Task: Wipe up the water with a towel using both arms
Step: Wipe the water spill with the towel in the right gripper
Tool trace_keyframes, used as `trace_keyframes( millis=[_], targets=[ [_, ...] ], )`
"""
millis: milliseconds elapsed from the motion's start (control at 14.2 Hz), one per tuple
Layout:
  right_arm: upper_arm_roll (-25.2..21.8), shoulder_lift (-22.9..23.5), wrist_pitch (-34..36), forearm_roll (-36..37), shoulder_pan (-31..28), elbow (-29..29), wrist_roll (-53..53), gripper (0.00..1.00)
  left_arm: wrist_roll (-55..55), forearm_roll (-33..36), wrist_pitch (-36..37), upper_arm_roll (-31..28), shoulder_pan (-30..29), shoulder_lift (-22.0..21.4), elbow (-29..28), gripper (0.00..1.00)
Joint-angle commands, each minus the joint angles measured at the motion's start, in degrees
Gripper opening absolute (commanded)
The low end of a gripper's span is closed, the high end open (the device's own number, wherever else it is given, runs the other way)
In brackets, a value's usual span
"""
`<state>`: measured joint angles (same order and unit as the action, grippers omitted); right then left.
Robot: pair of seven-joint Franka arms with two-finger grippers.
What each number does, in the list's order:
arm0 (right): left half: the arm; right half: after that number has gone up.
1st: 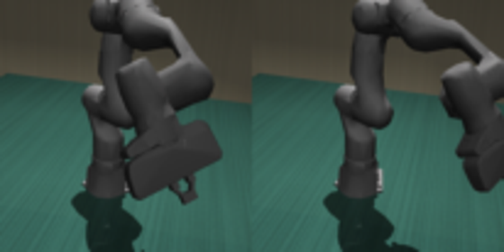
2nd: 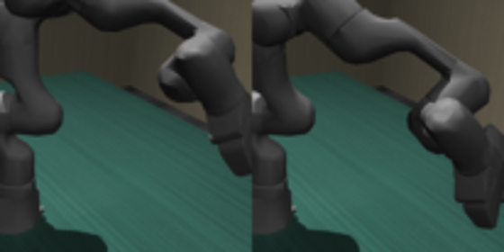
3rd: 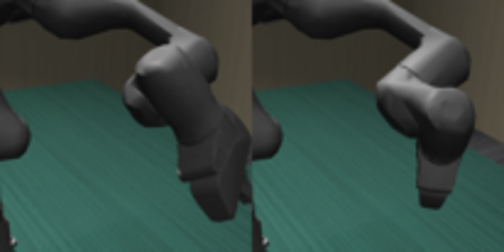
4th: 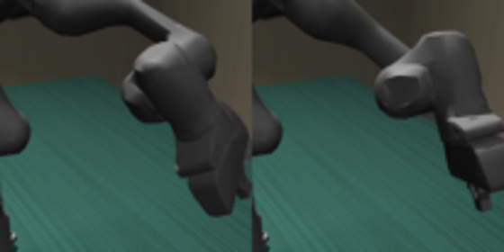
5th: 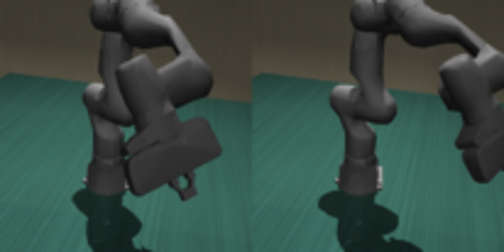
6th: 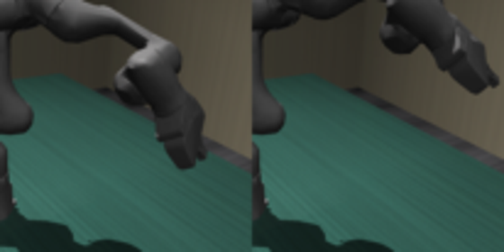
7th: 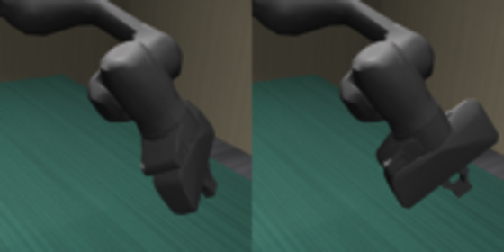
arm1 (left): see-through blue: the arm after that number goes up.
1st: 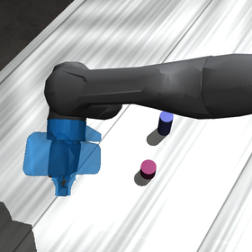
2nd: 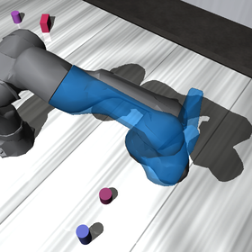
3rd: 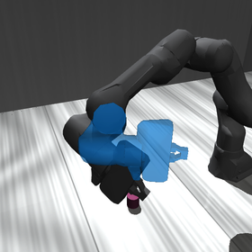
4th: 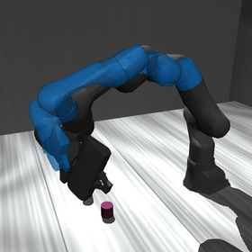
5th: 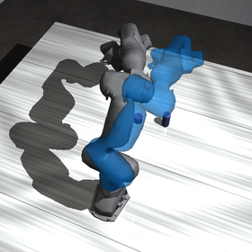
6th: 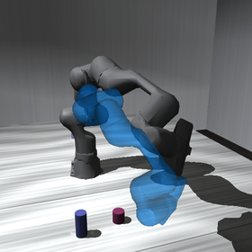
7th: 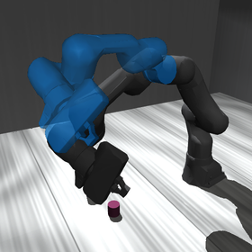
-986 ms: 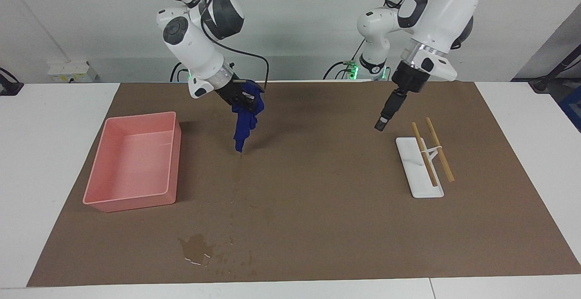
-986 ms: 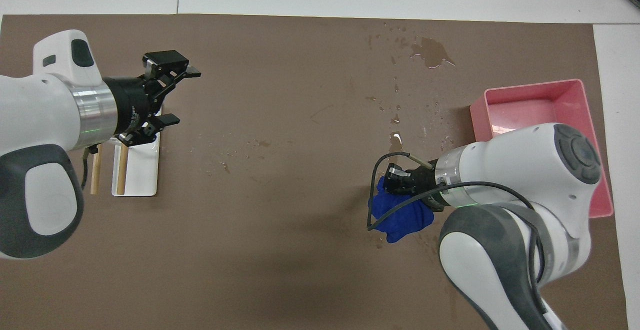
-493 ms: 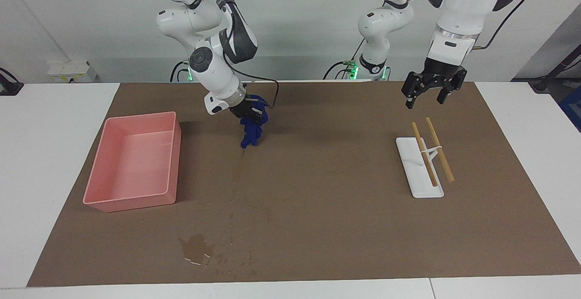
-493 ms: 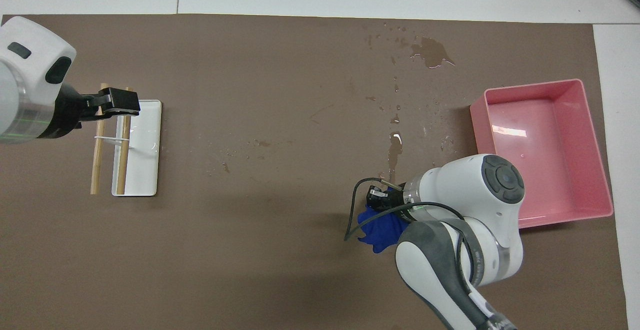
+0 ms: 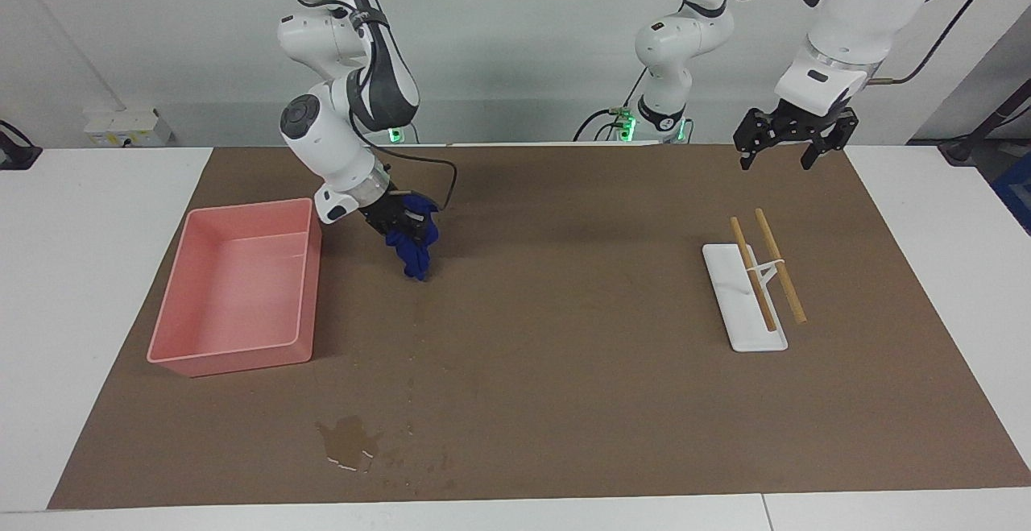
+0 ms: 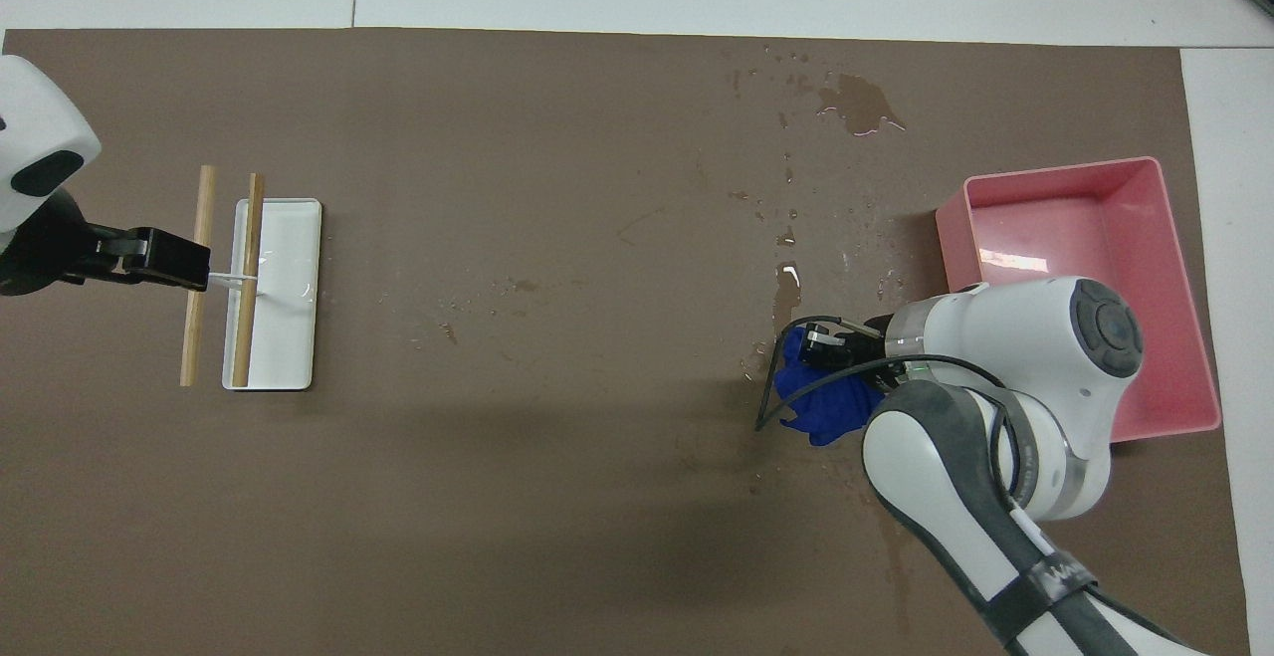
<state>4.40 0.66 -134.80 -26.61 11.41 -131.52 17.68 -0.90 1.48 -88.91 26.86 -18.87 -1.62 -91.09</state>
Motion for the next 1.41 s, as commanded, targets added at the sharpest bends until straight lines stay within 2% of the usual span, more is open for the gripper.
trace_keyframes(
  millis=[0,70,141,704,1056,1338],
  targets=[
    [0.5,3.3,-3.4,1.0,0.5,0.8,0.3,0.0,0.7,0.8,2.2,-17.4,15.9,0.7,2.1,1.0],
    [0.5,4.5,-3.7,1.1,0.5,0.8,-0.4,0.0,1.2,0.6,2.3,-21.5,19.9,0.7,2.1,1.0],
    [0.5,5.8,-4.6,1.1,0.0,0.7,-1.5,0.0,2.3,0.7,2.4,-21.8,20.5,0.5,2.2,1.0],
    [0.5,9.4,-11.1,1.1,1.2,1.5,-5.2,0.0,3.7,0.6,2.0,-20.0,18.8,0.1,2.0,1.0],
    [0.4,18.8,-14.4,4.1,0.2,10.0,-7.3,0.0,3.2,0.5,1.8,-20.1,19.0,-1.0,-0.8,1.0],
    [0.3,27.1,-14.4,7.4,-1.1,21.7,-8.1,0.0,3.2,0.5,1.9,-20.1,18.9,-1.4,-1.1,1.0]
  ],
)
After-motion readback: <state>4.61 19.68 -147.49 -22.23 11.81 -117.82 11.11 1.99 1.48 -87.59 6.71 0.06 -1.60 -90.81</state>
